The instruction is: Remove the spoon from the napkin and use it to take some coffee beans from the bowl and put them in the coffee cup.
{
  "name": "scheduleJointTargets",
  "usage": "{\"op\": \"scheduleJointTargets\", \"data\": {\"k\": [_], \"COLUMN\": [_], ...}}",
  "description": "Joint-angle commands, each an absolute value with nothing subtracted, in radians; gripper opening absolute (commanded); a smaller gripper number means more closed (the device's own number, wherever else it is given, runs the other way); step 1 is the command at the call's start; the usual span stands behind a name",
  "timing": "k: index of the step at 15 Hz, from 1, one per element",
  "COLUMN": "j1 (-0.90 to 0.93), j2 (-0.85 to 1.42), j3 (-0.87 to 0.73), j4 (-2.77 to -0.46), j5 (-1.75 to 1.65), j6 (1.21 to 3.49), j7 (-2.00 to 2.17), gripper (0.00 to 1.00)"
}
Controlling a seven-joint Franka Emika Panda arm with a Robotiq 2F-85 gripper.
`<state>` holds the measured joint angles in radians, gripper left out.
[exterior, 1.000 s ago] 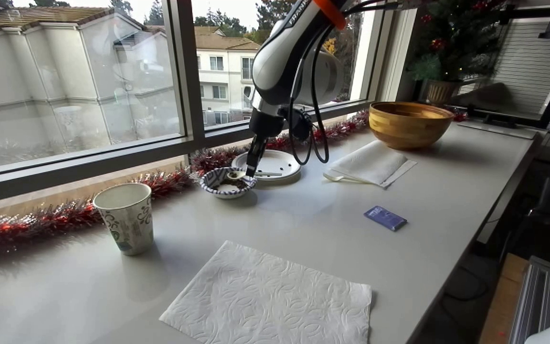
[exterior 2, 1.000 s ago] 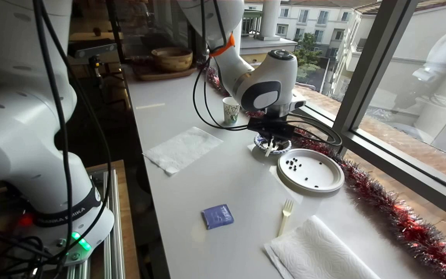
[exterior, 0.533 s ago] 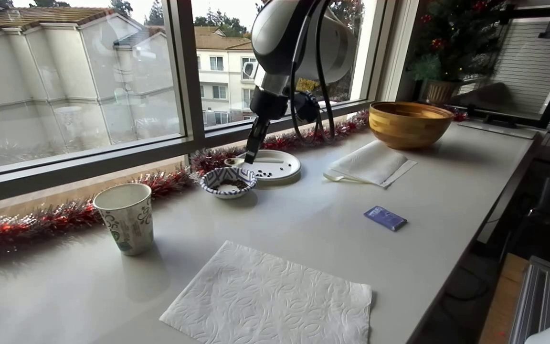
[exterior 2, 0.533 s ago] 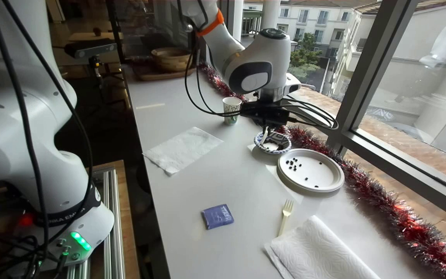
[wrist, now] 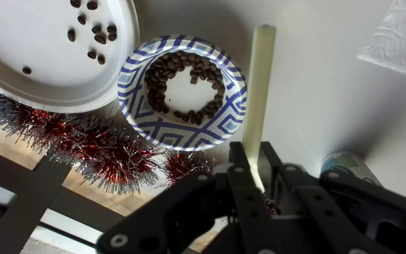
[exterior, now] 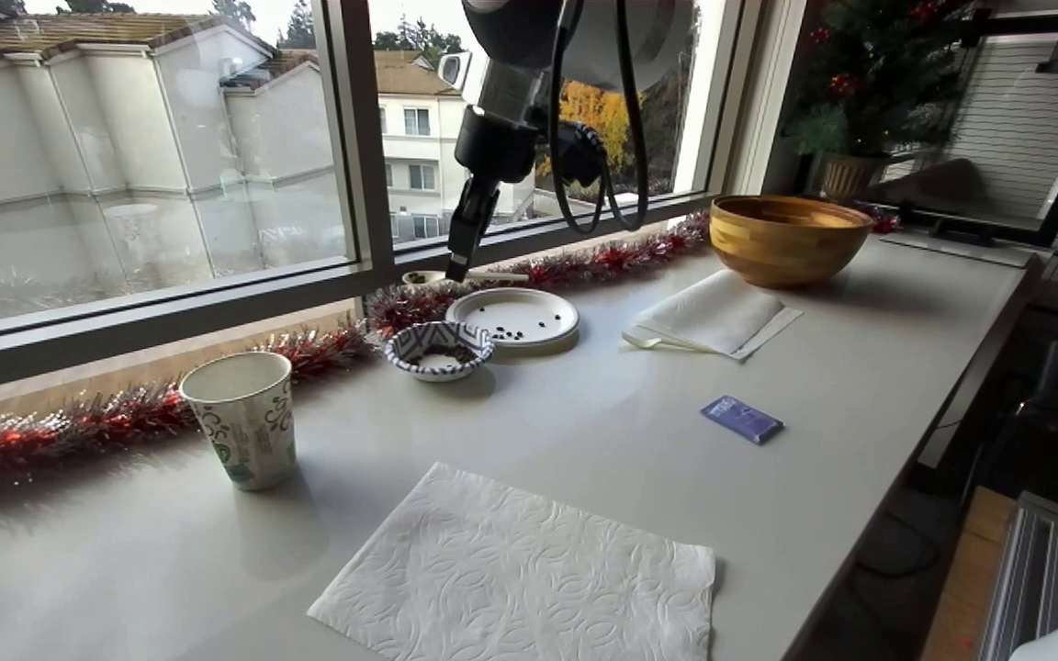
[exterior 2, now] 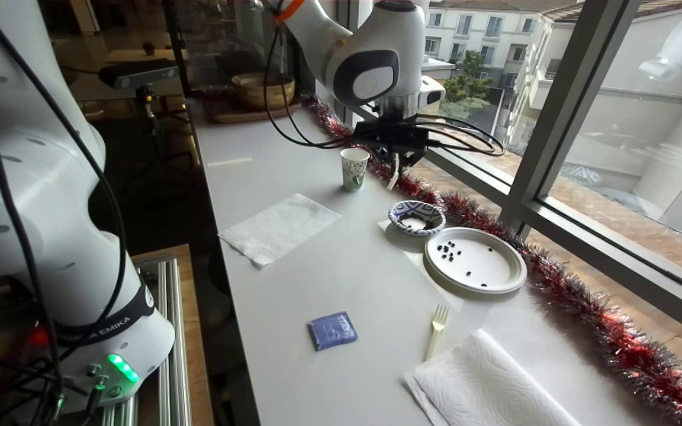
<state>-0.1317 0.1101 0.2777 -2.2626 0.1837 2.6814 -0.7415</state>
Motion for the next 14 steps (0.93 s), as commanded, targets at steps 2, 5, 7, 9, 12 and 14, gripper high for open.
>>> {"op": "scheduleJointTargets", "data": {"k": [2, 5, 7, 9, 12, 14], "j1": [-0.079, -0.080, -0.073, -0.051, -0.017, 0.004], "j2": [0.119, 0.121, 0.120, 0.111, 0.102, 0.099], "j3": [0.218, 0.216, 0.217, 0.214, 0.217, 0.219], "j4": [-2.261, -2.261, -2.261, -2.266, -2.268, -2.268], "j5": [0.193, 0.193, 0.179, 0.178, 0.190, 0.186], "j6": [2.680, 2.680, 2.680, 2.687, 2.678, 2.685], "j7": [-0.746, -0.746, -0.738, -0.741, -0.756, -0.759], "gripper": [0.15, 0.15, 0.04, 0.04, 0.04, 0.04]}}
